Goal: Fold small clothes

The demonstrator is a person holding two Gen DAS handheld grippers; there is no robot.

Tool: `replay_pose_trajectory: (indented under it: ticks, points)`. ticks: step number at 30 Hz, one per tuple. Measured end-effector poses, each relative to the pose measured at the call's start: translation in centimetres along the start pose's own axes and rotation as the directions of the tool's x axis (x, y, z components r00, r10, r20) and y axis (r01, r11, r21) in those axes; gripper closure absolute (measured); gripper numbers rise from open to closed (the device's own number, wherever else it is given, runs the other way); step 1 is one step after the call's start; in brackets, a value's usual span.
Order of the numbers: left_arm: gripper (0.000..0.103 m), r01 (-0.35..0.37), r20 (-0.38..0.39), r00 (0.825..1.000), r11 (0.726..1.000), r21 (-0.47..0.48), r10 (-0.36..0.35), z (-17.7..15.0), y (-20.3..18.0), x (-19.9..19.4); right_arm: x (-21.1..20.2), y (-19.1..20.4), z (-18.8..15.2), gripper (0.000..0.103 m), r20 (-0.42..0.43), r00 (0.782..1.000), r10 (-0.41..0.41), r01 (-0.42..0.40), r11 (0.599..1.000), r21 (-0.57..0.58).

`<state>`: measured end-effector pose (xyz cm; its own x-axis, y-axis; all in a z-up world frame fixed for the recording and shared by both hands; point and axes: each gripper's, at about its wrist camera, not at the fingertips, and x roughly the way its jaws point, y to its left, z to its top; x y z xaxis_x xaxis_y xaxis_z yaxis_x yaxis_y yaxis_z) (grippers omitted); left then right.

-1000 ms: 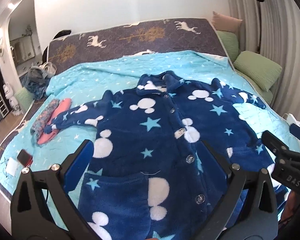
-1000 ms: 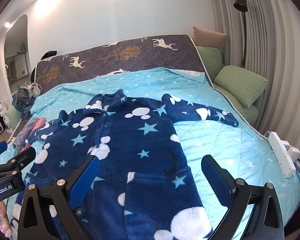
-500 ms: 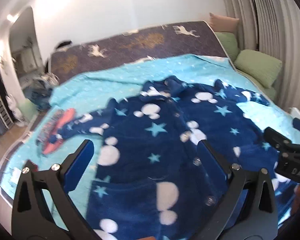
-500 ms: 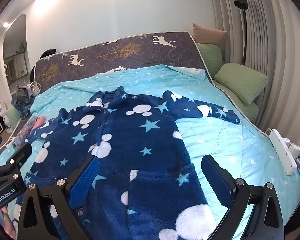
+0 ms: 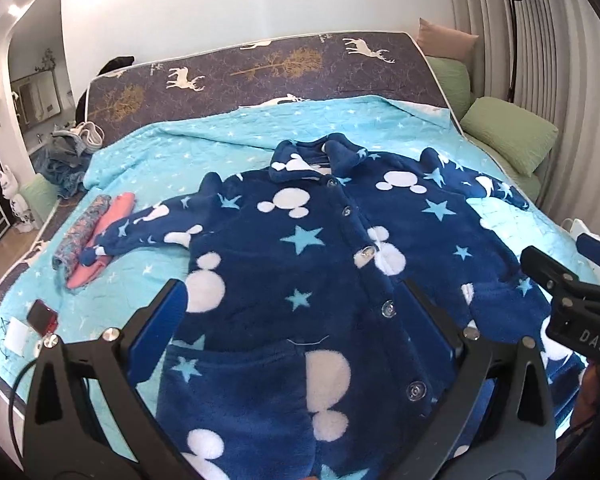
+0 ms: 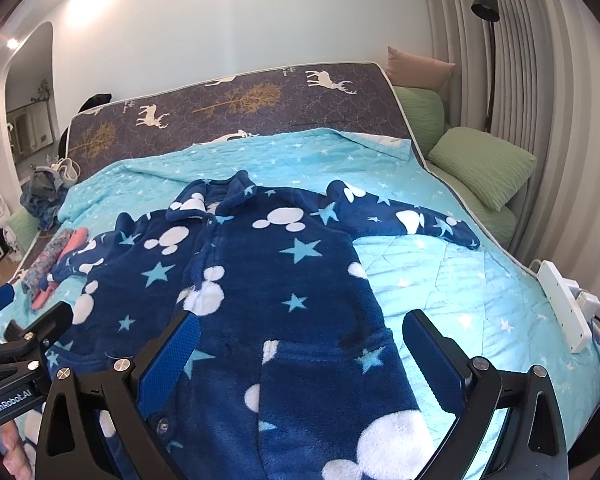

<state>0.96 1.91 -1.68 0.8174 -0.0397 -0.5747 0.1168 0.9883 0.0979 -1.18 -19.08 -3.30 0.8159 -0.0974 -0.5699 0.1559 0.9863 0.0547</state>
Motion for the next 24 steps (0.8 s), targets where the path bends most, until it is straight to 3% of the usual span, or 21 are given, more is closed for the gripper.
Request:
replay_pose_trajectory:
  ticks: [24]
  points:
    - [0.000, 0.032, -0.013, 0.999, 0.998, -0.049, -0.033, -0.5, 3.0, 1.1, 0.5, 4.4, 0.3, 0.000, 0.006, 1.000, -0.027, 0.028, 0.996, -0.081]
